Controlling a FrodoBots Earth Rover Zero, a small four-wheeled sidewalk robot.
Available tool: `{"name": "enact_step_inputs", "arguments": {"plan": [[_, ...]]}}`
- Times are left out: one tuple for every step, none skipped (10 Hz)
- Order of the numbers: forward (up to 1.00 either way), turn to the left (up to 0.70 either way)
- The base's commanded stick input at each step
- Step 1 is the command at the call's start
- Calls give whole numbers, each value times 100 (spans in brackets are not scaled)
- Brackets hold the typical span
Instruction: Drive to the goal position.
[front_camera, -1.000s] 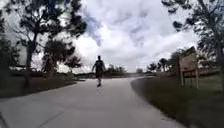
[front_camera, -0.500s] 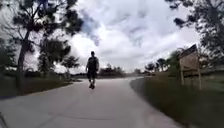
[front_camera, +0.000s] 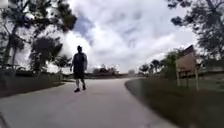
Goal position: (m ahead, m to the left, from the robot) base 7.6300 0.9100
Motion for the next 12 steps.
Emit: {"name": "enact_step_inputs", "arguments": {"plan": [[60, 1], [60, 1], [60, 1], [60, 1], [60, 1], [60, 1], [60, 1], [60, 1], [60, 1], [60, 1], [60, 1], [60, 1]]}}
